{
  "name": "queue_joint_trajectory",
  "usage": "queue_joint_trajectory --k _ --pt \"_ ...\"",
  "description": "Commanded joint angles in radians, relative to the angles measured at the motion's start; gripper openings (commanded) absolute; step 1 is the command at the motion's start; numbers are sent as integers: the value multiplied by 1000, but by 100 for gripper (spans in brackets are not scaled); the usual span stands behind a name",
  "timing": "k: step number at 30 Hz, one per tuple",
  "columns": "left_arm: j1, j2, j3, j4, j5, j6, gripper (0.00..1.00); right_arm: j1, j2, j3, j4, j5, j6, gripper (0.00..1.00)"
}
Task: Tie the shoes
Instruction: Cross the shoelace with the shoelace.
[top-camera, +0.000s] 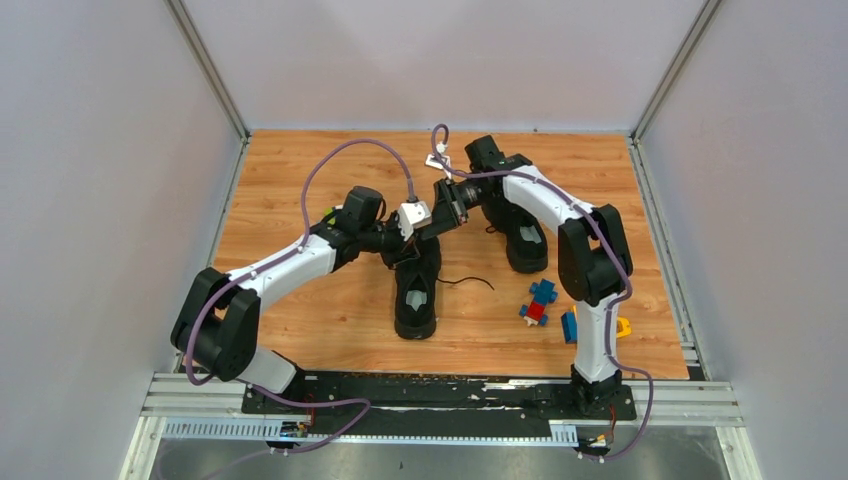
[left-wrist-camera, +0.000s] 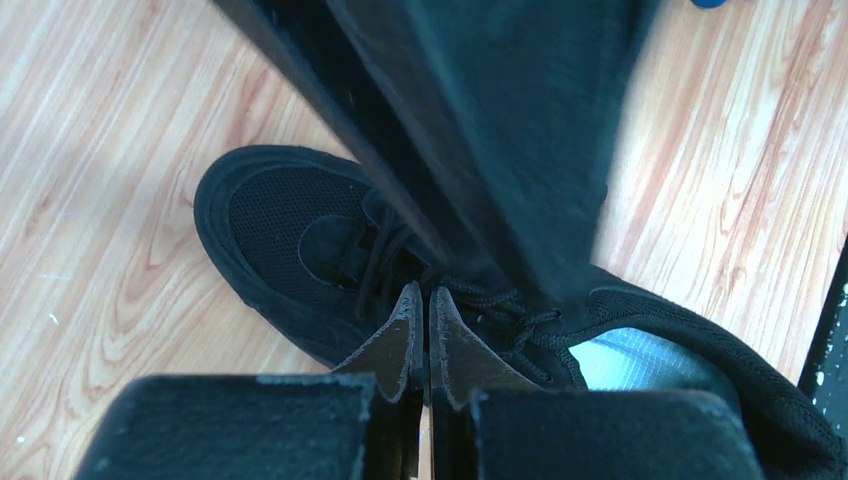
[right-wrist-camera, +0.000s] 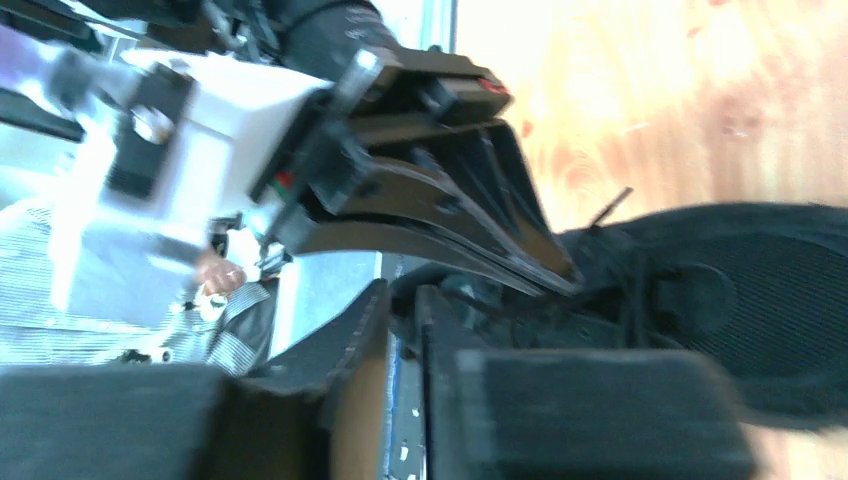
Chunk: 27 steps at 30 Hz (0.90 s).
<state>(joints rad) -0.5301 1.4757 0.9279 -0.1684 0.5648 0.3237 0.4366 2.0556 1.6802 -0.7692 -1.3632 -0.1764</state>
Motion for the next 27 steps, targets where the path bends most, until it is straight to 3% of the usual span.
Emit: queue_joint_trajectory --k 1,5,11,13,16,20,27 --pt "2 1 -16 44 -33 39 0 87 -28 39 5 -84 69 26" --pt "2 15 -15 39 -8 89 0 80 -112 6 1 -10 46 38" --pt "2 3 -11 54 5 74 0 -50 -228 -59 -35 144 -56 40" --pt "-1 -14 -28 81 45 93 0 -92 -238 -114 -38 269 -95 40" --pt "-10 -36 -71 143 40 95 0 -114 -220 -180 22 411 -76 39" --pt "-21 -78 -135 229 11 86 0 -148 -166 -285 204 458 32 37" --pt "-37 -148 -252 375 -53 156 0 -110 1 -198 293 540 120 35"
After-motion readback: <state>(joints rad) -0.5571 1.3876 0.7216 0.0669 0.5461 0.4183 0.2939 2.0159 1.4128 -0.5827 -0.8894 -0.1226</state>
